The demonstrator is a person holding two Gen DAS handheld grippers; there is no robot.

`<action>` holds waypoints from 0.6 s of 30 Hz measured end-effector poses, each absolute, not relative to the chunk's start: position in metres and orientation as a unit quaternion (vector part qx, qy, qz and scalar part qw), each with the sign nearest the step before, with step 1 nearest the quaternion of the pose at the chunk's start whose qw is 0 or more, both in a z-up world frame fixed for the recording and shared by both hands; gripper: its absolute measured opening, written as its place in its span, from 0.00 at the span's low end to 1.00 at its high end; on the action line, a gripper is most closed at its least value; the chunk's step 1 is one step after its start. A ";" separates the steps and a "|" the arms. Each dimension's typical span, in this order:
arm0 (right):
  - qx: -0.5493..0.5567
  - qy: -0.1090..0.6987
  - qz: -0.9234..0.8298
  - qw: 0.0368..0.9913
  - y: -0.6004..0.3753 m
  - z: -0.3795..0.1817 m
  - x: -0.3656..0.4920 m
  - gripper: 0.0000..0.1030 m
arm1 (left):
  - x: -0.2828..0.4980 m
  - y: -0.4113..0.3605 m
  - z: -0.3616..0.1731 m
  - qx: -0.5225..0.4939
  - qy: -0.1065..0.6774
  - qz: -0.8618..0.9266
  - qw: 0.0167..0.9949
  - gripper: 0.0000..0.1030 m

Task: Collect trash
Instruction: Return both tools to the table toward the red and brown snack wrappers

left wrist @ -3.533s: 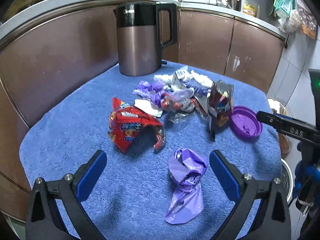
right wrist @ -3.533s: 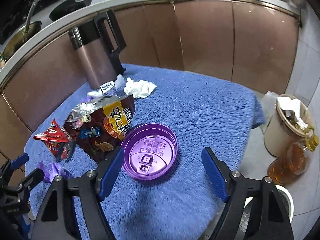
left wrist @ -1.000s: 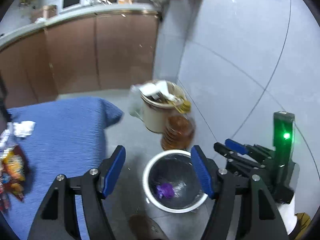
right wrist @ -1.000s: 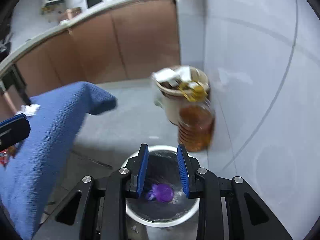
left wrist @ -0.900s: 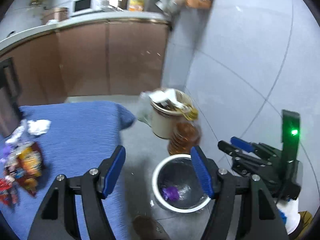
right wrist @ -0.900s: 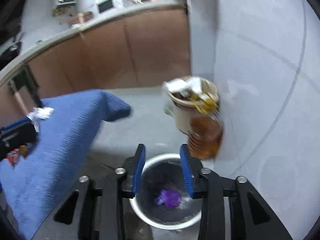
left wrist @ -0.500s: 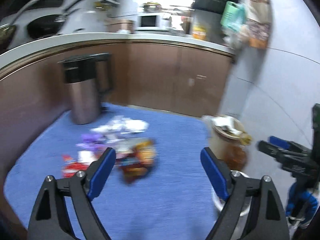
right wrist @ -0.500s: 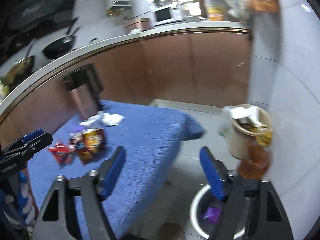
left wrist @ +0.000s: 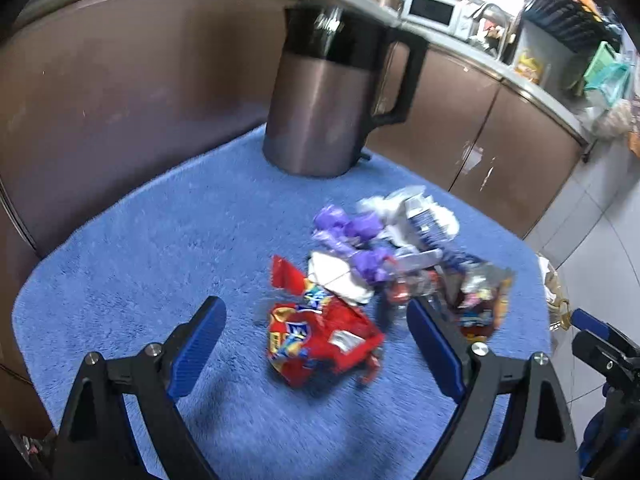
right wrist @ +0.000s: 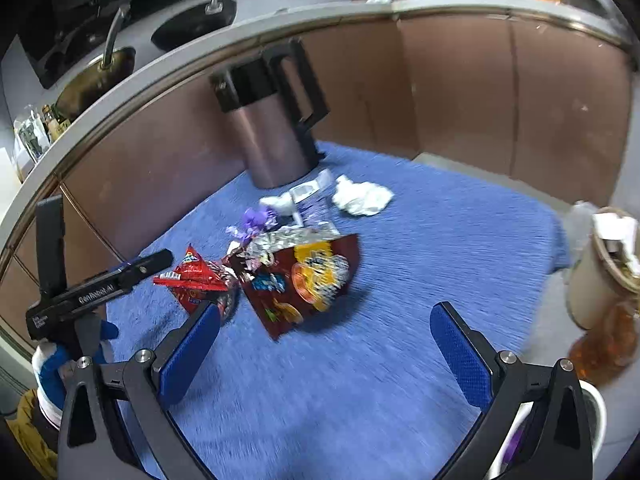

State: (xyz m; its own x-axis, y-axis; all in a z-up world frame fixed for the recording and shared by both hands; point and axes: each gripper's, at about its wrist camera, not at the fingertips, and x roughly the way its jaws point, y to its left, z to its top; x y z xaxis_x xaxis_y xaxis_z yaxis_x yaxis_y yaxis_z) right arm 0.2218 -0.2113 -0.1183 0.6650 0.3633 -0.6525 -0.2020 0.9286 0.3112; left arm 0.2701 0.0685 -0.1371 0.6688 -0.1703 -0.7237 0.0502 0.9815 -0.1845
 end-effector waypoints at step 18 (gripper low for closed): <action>0.214 0.435 0.188 0.854 -0.195 -0.183 0.306 0.62 | 0.293 0.078 -0.190 -0.137 0.447 -0.080 0.881 0.62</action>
